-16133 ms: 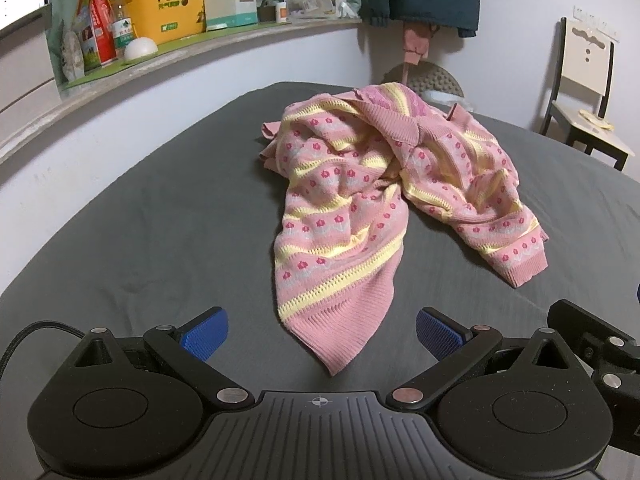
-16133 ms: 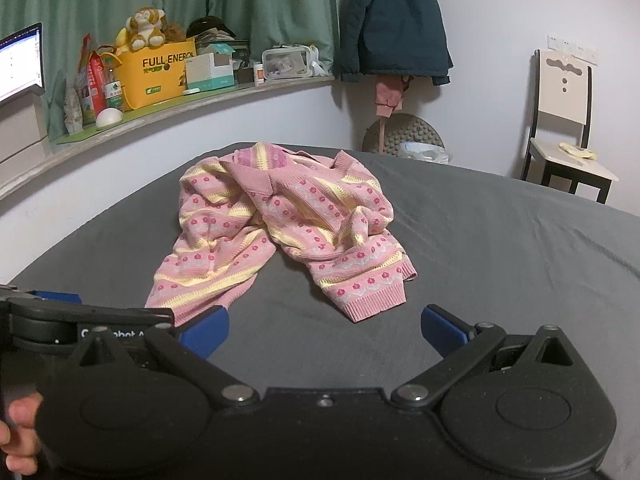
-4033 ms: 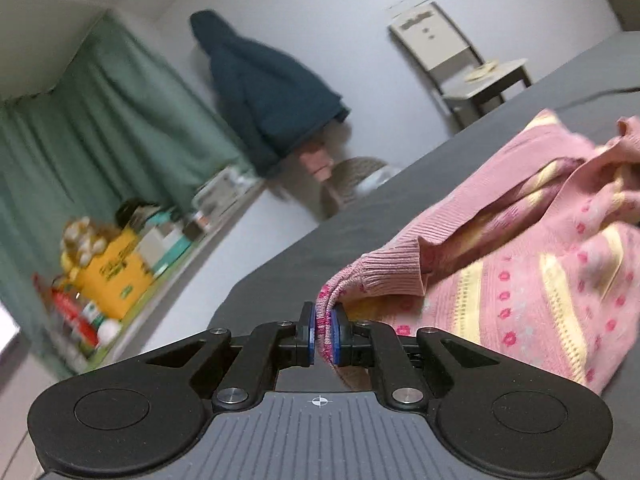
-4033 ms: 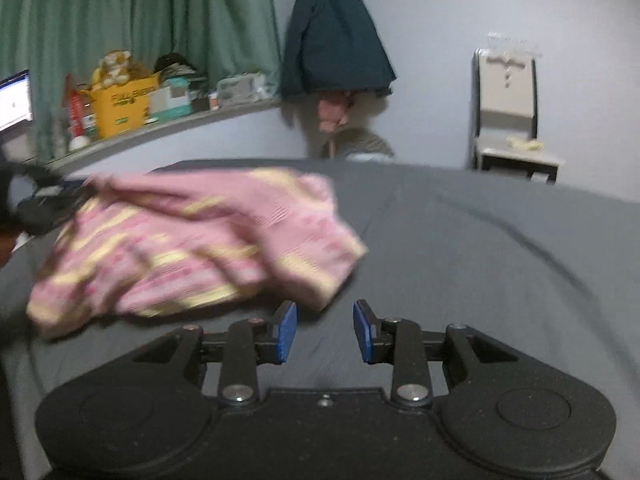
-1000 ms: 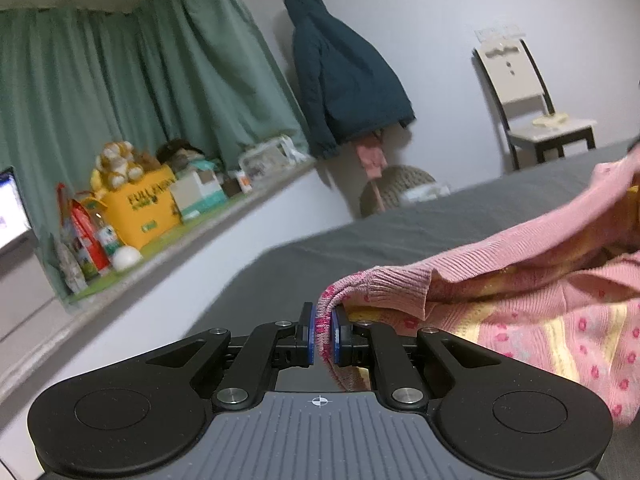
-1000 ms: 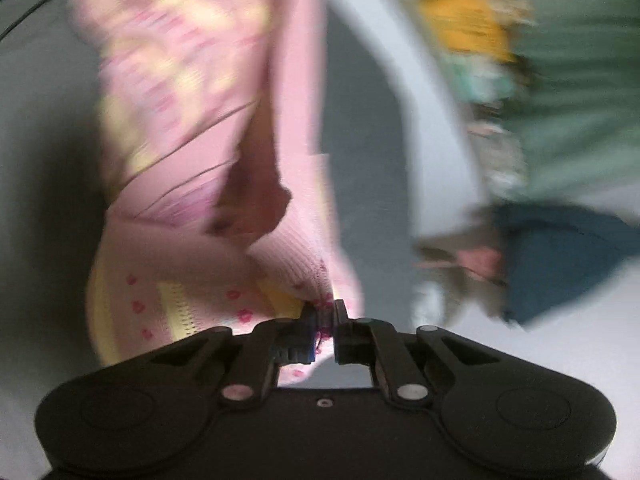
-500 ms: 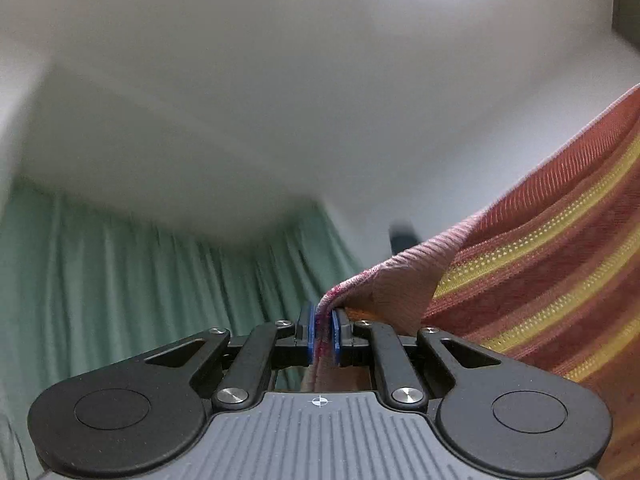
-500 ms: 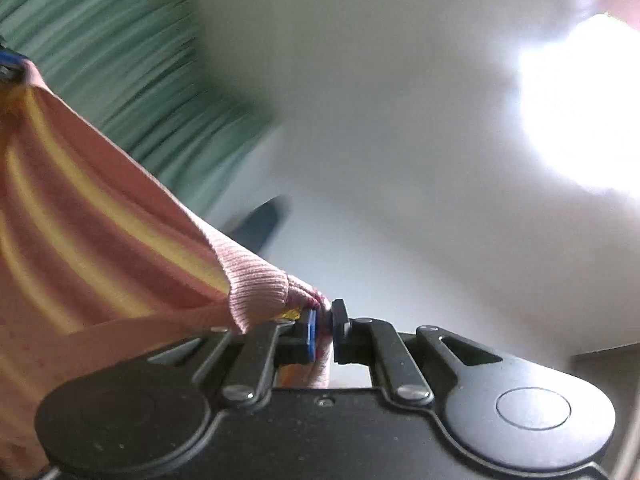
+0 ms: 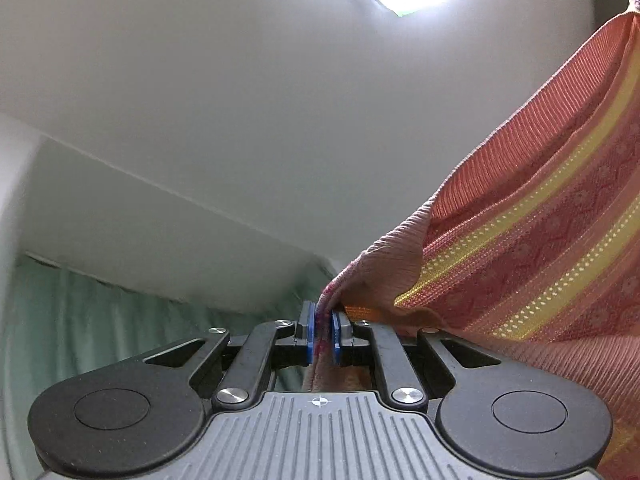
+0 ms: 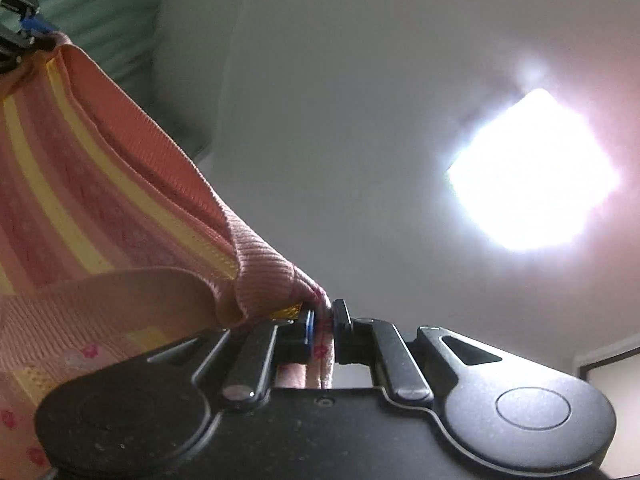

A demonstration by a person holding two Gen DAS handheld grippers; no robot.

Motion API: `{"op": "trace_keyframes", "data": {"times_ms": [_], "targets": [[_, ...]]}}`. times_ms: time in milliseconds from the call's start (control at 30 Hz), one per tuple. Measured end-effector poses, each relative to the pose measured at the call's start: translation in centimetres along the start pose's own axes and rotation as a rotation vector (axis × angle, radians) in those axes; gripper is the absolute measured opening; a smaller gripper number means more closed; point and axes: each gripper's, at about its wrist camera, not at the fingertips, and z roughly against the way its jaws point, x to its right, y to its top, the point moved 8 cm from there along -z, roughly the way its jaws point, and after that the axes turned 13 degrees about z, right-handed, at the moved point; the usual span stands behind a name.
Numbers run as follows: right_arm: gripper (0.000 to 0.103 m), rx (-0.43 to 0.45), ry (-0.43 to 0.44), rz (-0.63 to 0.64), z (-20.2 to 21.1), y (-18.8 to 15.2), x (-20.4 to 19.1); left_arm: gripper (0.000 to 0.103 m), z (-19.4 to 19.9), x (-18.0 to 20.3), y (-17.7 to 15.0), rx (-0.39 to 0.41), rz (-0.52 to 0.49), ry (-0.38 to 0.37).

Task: Fold clothes
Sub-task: 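Lift the sweater with both grippers and shake it out in the air, then lay the sweater flat on the bed and open both grippers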

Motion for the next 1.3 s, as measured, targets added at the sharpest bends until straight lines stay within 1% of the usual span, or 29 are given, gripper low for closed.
{"op": "trace_keyframes", "data": {"times_ms": [67,200,367,433,500,533,567,633,700,767,867,900,933,967,1033,1067,1100,1133,1167,1200,1233,1300], "targets": [[0.009,-0.063,0.071,0.047,-2.0,-3.1,-3.9,0.011,-0.8,1.3,-1.3,-0.031,-0.016,-0.019],[0.009,-0.189,0.237,0.103,-6.5,-10.0,-12.9,0.01,-4.5,7.8,-10.3,-0.183,-0.06,-0.124],[0.008,-0.343,0.45,0.054,-13.1,-18.3,-25.9,0.011,-9.6,16.7,-23.3,-0.391,-0.078,-0.236],[0.008,-0.401,0.512,0.07,-15.7,-21.3,-31.2,0.011,-11.5,20.5,-28.6,-0.482,-0.082,-0.274],[0.008,-0.453,0.58,0.101,-17.9,-24.0,-36.3,0.011,-12.9,24.4,-33.2,-0.538,-0.135,-0.311],[0.008,-0.481,0.617,0.111,-19.0,-25.2,-38.7,0.011,-13.8,26.1,-35.7,-0.583,-0.156,-0.332],[0.008,-0.52,0.66,0.112,-20.1,-26.3,-40.9,0.011,-14.3,27.8,-37.9,-0.643,-0.154,-0.354],[0.008,-0.632,0.742,0.065,-22.2,-28.6,-44.8,0.011,-15.1,30.5,-41.6,-0.711,-0.181,-0.375],[0.008,-0.706,0.788,0.031,-23.7,-30.2,-47.2,0.011,-15.8,32.7,-45.0,-0.787,-0.211,-0.391],[0.008,-0.764,0.826,0.014,-24.0,-31.3,-49.0,0.011,-16.3,34.6,-48.2,-0.87,-0.231,-0.408],[0.009,-0.874,0.869,-0.092,-24.7,-32.2,-51.5,0.011,-15.5,36.6,-51.1,-0.967,-0.229,-0.433],[0.009,-0.901,0.881,-0.122,-23.7,-32.5,-51.7,0.011,-15.5,36.8,-51.6,-0.991,-0.227,-0.433],[0.009,-0.915,0.892,-0.14,-21.5,-32.8,-51.4,0.01,-15.5,37.0,-52.1,-1.015,-0.224,-0.433],[0.009,-0.923,0.9,-0.14,-21.5,-33.2,-51.7,0.01,-15.5,37.3,-52.6,-1.036,-0.224,-0.434],[0.016,-0.934,0.907,-0.147,-22.6,-33.6,-51.8,0.011,-15.4,37.9,-52.8,-1.036,-0.252,-0.447],[0.025,-0.946,0.905,-0.169,-23.0,-33.6,-51.4,0.011,-15.3,38.0,-52.6,-1.034,-0.277,-0.467],[0.034,-0.954,0.907,-0.203,-23.4,-33.6,-50.8,0.015,-15.2,38.0,-52.4,-1.031,-0.302,-0.487],[0.037,-0.951,0.919,-0.267,-23.8,-33.6,-49.7,0.032,-15.1,37.9,-52.1,-1.028,-0.324,-0.505],[0.04,-0.948,0.931,-0.332,-24.2,-33.7,-48.6,0.043,-15.6,37.2,-51.5,-1.02,-0.322,-0.503],[0.043,-0.944,0.942,-0.396,-24.6,-33.7,-47.5,0.079,-16.0,36.5,-50.8,-1.01,-0.317,-0.499],[0.044,-0.94,0.947,-0.447,-24.8,-33.8,-46.2,0.103,-16.4,35.5,-49.8,-0.985,-0.291,-0.485],[0.051,-0.934,0.928,-0.479,-24.1,-34.4,-42.6,0.103,-16.6,33.2,-47.8,-0.93,-0.245,-0.473]]}}
